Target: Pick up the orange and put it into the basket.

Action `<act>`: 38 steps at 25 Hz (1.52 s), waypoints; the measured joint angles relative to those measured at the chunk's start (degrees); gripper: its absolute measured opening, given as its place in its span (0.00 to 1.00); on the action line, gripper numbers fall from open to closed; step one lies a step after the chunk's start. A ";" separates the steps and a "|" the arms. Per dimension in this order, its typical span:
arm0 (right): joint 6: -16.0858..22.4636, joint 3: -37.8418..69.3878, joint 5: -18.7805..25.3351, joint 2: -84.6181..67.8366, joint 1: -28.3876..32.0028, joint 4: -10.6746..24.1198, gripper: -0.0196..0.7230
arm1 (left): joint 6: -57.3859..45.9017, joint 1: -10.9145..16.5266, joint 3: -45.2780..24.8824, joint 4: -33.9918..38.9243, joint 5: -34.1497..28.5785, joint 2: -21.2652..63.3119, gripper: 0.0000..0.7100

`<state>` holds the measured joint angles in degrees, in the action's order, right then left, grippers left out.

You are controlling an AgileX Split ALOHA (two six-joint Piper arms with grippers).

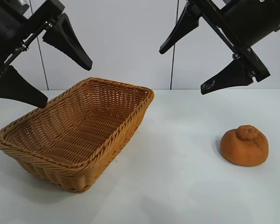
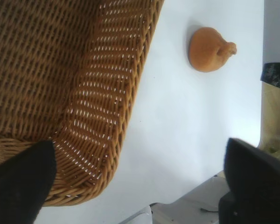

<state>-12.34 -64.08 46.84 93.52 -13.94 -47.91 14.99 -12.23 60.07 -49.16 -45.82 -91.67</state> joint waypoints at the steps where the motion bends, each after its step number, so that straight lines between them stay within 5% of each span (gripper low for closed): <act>1: 0.00 0.00 0.00 0.00 0.00 0.00 0.92 | 0.00 0.00 0.00 0.00 0.00 0.00 0.98; 30: 0.00 0.00 -0.37 0.00 0.00 0.00 0.92 | -0.06 0.00 0.00 -0.80 1.53 0.00 0.98; 38: -0.04 0.00 -0.42 0.00 0.00 0.00 0.92 | -9.09 0.00 0.01 1.18 0.17 4.00 0.98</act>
<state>-12.37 -64.08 46.42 93.52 -13.94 -47.91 5.90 -12.23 60.08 -47.98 -45.65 -87.67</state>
